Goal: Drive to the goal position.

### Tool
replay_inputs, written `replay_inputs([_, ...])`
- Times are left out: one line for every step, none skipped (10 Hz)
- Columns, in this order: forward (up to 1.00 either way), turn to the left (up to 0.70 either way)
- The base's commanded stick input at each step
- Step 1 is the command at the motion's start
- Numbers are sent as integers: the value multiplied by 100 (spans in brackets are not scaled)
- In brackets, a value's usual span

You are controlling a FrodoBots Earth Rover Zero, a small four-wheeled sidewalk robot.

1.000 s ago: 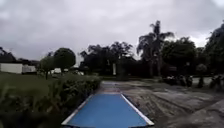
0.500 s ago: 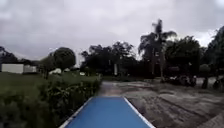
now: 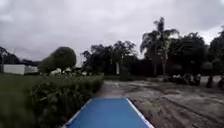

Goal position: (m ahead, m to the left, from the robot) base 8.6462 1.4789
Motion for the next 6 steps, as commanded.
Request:
replay_inputs([50, 0])
replay_inputs([50, 0])
replay_inputs([50, 0])
replay_inputs([50, 0])
replay_inputs([50, 0])
replay_inputs([50, 0])
